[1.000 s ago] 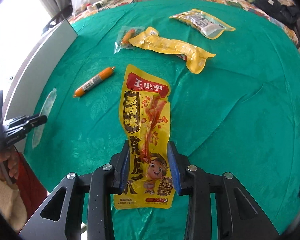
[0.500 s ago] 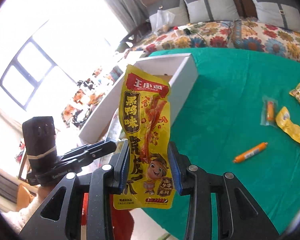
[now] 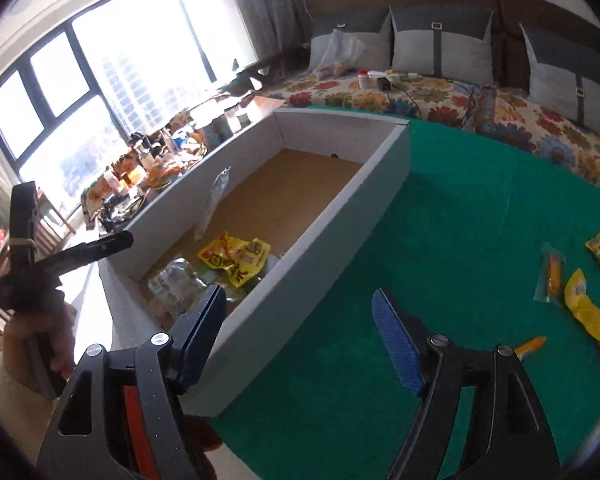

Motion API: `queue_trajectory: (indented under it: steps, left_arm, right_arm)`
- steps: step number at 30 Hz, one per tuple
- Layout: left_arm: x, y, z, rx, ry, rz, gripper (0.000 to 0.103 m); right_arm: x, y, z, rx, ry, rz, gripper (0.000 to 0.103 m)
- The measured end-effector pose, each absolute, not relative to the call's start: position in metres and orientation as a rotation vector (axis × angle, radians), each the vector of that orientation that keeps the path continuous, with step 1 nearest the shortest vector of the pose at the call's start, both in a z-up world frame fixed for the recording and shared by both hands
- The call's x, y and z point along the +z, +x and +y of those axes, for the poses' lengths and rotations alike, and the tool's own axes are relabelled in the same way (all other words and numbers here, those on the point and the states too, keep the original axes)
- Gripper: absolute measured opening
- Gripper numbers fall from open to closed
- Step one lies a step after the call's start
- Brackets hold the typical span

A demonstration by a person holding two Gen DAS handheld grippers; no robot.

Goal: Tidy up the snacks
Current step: 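Carry both snacks into the white box and open both tools, then move the left tool back over the cloth and grasp the orange sausage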

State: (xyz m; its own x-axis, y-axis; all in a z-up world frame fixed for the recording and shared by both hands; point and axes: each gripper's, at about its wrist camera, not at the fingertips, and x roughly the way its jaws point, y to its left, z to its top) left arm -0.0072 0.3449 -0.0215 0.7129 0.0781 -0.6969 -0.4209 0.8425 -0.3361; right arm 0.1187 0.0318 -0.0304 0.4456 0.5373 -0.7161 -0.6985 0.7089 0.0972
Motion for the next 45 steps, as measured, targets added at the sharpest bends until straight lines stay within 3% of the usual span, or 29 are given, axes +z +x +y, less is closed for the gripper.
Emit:
queue_trajectory:
  steps: [4, 7, 13, 24, 31, 33, 45]
  left_arm:
    - [-0.01, 0.019, 0.265, 0.101, -0.454, 0.73, 0.086]
    - [-0.014, 0.048, 0.195, -0.054, -0.379, 0.783, 0.095]
    - [-0.074, 0.106, 0.1, -0.146, -0.229, 0.921, 0.096]
    - [-0.147, 0.164, 0.103, 0.007, -0.111, 0.99, 0.096]
    - [-0.154, 0.164, 0.102, 0.02, -0.026, 0.949, 0.103]
    - [-0.155, 0.164, 0.103, 0.026, -0.029, 0.945, 0.103]
    - [-0.154, 0.165, 0.103, 0.026, -0.029, 0.945, 0.103]
  right_arm:
    - [-0.081, 0.136, -0.066, 0.552, -0.319, 0.82, 0.079]
    - [-0.097, 0.141, -0.138, 0.399, -0.336, 0.786, 0.079]
    - [-0.111, 0.144, -0.232, 0.154, -0.285, 0.69, 0.079]
    - [-0.116, 0.174, -0.261, 0.098, -0.127, 0.783, 0.079]
    - [-0.126, 0.173, -0.272, 0.089, -0.074, 0.824, 0.08]
    - [-0.127, 0.173, -0.274, 0.08, -0.066, 0.827, 0.086]
    - [-0.128, 0.176, -0.275, 0.081, -0.055, 0.842, 0.095]
